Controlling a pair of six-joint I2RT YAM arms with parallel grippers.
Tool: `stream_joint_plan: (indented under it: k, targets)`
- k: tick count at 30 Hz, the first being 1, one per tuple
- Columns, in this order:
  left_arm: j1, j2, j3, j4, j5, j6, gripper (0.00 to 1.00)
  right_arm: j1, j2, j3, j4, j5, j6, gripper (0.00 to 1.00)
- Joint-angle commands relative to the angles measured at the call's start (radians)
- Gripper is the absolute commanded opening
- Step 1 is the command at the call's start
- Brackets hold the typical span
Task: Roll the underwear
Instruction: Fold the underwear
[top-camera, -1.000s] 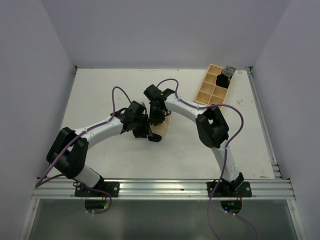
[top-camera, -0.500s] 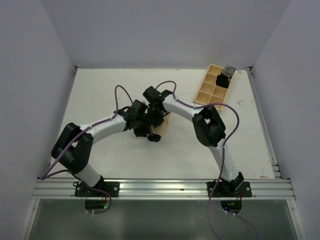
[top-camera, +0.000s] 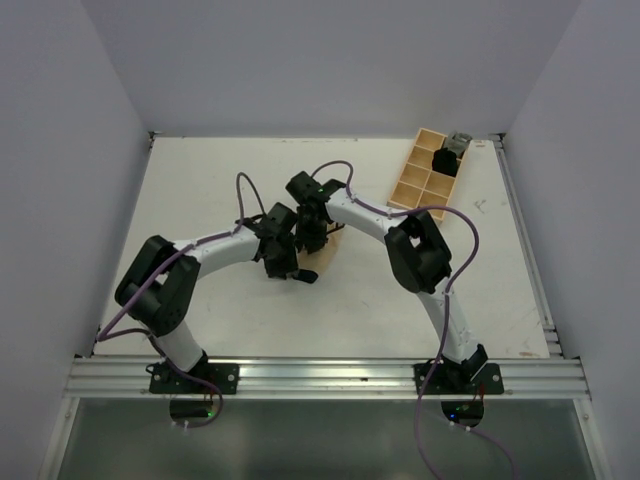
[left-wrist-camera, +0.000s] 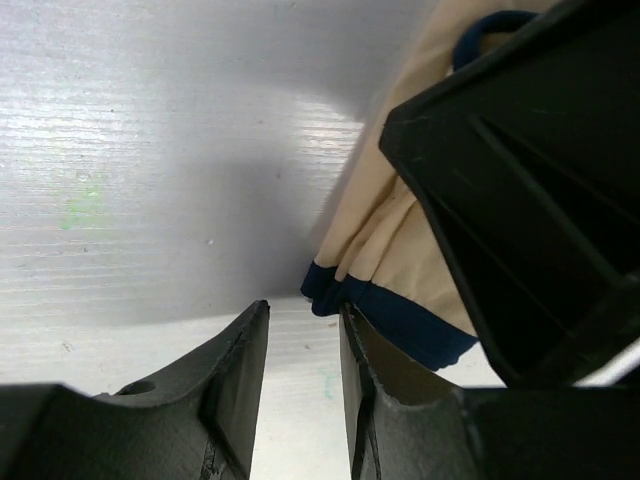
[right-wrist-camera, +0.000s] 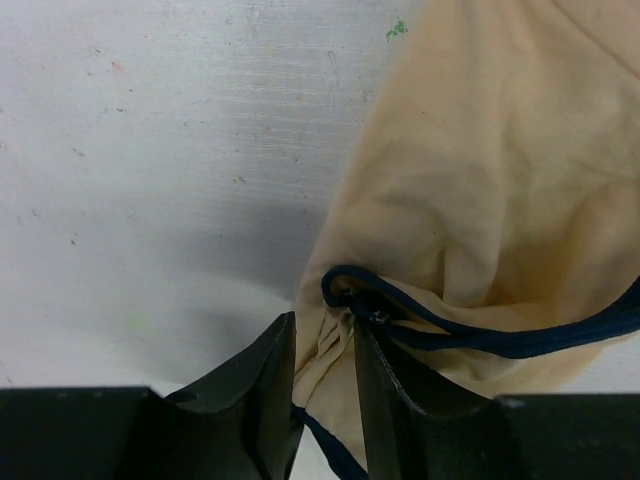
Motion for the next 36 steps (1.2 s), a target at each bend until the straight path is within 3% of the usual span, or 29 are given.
stream_joint_plan:
  k: [1, 13, 18, 30, 36]
  targets:
    - [0.005, 0.015, 0.023, -0.03, -0.038, 0.007, 0.38, -0.003, -0.045, 0.005, 0.012, -0.006, -0.009, 0.34]
    - [0.006, -0.107, 0.074, -0.098, -0.067, -0.021, 0.38, -0.008, -0.05, -0.023, 0.036, 0.003, 0.06, 0.34]
    - [-0.001, -0.126, 0.083, -0.002, 0.003, -0.044, 0.39, -0.009, -0.065, -0.051, 0.064, 0.012, 0.126, 0.34]
    - [-0.035, -0.023, -0.001, 0.129, 0.029, -0.099, 0.39, -0.012, -0.082, -0.051, 0.067, 0.01, 0.136, 0.34]
    - [-0.037, 0.07, 0.008, 0.079, 0.009, -0.092, 0.37, -0.02, -0.088, -0.051, 0.082, -0.011, 0.128, 0.35]
